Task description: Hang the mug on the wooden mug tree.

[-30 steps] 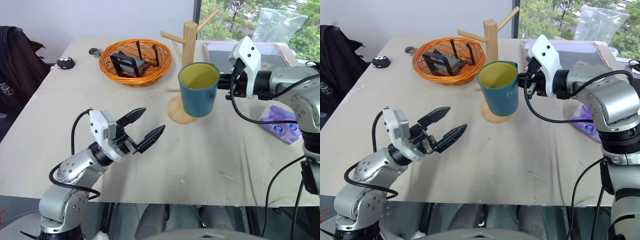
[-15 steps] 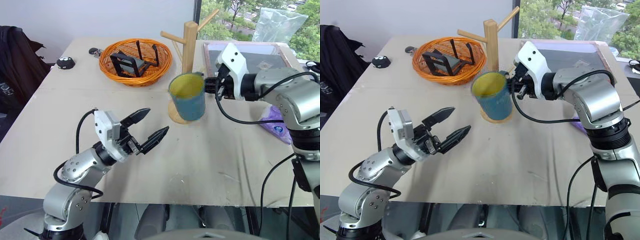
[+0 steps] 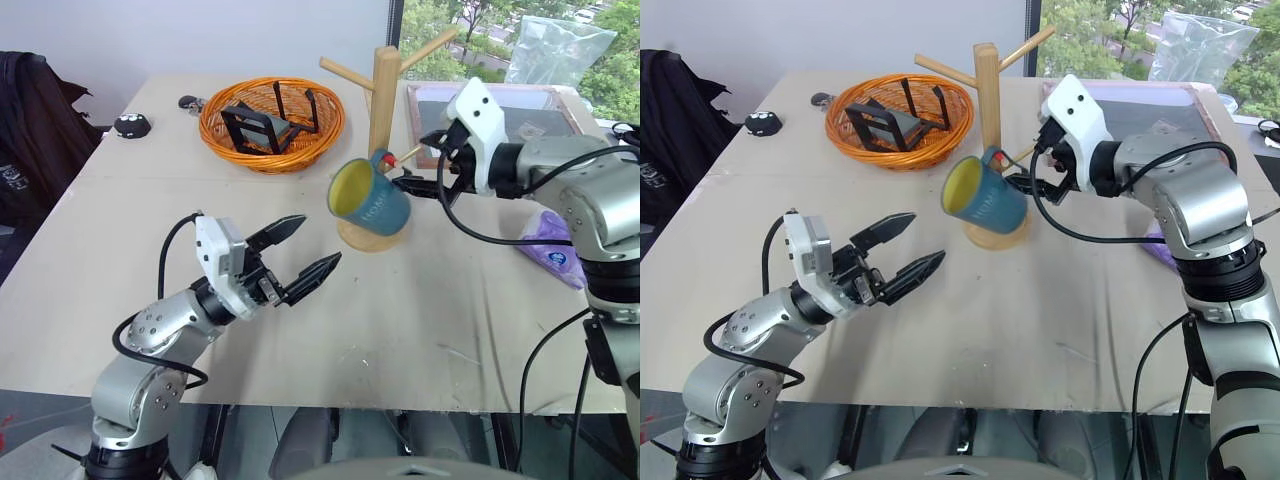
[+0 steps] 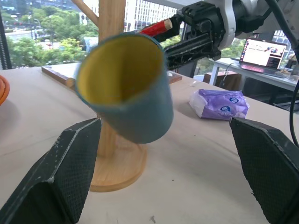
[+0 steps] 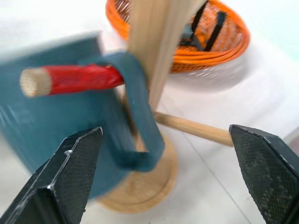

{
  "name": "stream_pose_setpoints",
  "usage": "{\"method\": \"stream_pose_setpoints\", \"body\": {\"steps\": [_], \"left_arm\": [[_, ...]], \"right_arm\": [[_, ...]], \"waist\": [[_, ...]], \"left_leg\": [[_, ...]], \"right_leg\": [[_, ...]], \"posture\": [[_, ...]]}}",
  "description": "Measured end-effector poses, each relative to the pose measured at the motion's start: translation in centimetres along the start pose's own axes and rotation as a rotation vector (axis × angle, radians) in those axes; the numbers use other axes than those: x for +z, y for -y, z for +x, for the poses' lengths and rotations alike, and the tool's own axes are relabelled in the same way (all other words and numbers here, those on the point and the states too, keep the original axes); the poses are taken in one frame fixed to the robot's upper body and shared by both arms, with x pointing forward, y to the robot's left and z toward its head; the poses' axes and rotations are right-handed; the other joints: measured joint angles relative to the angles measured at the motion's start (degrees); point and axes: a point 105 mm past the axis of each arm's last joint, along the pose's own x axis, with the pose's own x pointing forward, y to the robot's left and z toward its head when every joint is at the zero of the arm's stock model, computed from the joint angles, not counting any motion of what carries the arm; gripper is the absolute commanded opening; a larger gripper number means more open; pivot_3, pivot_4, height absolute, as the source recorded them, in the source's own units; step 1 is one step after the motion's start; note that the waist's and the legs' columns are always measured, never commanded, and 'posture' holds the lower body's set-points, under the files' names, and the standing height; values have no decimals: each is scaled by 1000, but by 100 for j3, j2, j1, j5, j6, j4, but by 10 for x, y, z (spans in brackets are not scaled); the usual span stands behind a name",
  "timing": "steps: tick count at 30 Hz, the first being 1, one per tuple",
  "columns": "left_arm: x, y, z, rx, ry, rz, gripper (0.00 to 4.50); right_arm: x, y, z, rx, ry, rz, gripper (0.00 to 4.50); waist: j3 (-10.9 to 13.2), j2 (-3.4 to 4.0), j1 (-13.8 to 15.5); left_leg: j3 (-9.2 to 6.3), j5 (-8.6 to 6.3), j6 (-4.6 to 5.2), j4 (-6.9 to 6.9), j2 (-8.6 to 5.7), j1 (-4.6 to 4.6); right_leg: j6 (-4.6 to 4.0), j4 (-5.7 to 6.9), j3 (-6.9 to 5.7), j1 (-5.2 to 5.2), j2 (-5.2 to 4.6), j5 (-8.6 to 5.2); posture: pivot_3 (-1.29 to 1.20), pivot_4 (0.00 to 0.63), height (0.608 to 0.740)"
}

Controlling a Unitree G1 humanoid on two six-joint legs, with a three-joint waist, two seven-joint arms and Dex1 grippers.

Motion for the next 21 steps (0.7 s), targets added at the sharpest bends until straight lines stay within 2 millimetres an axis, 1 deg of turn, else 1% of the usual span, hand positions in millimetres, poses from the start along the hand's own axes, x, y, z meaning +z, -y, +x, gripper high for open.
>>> {"method": "stream_pose_setpoints", "body": {"steps": [5, 7, 11, 12, 13, 14, 16, 18, 20, 21], "left_arm": [[0, -3, 2, -10, 8, 4, 4500], [-2, -4, 2, -18, 6, 7, 4500], [-3, -7, 2, -17, 6, 13, 4500], [-2, -7, 4, -26, 10, 17, 4500], [-2, -7, 2, -22, 10, 19, 4500], [-4, -8, 2, -18, 4, 22, 4500], [-7, -8, 0, -12, -6, 27, 4500], [-16, -6, -4, -1, -42, 20, 4500], [-31, -4, -10, 13, -104, 3, 4500], [-45, -2, -15, 27, -155, -2, 4500]], "right_arm": [[-6, 7, -18, -28, -1, 29, 4447], [-9, 9, -30, -29, -5, 55, 4447], [-9, 9, -51, -27, 22, 82, 4447], [-15, 5, -60, -14, 37, 100, 4447], [-23, 0, -64, 1, 32, 121, 4447], [-38, -9, -69, 28, 29, 159, 4447], [-56, -19, -73, 44, 43, 216, 4447], [-82, -32, -79, 15, 92, 281, 4447], [-115, -44, -84, -28, 80, 345, 4447], [-138, -53, -90, -55, 49, 361, 4447]], "waist": [[0, 0, -5], [0, 0, 5], [-1, -1, 2], [-7, -11, 28], [-9, -15, 29], [-10, -16, 36], [-10, -16, 24], [-12, -19, 17], [-10, -14, 15], [-9, -9, 19]], "left_leg": [[3, -1, 1, -1, 1, 0], [1, -1, 1, -2, 2, 0], [3, -1, 2, 0, 3, 0], [-4, -1, 3, -2, 3, 0], [-8, -2, 3, 0, 4, 1], [-5, -2, 4, -2, 3, -1], [1, -2, 5, 1, 4, 1], [2, -2, 5, -1, 3, 5], [5, -2, 5, -2, 2, 8], [9, -2, 5, -1, -3, 8]], "right_leg": [[0, -2, 2, 0, -1, 0], [0, -2, 0, 0, -1, 0], [0, -1, 2, 2, -1, 0], [0, -3, -5, 5, 0, 0], [0, -2, -9, 10, 2, 0], [0, -6, -6, 10, 0, 0], [1, -4, 0, 10, -1, 0], [1, -3, 2, 11, 1, 0], [1, -1, 4, 12, 2, 0], [1, 0, 7, 11, 2, 0]], "posture": [[0, 150, 737], [0, 150, 737], [0, 150, 737], [0, 150, 737], [0, 150, 737], [0, 150, 737], [0, 150, 737], [0, 150, 737], [0, 150, 737], [0, 150, 737]]}}
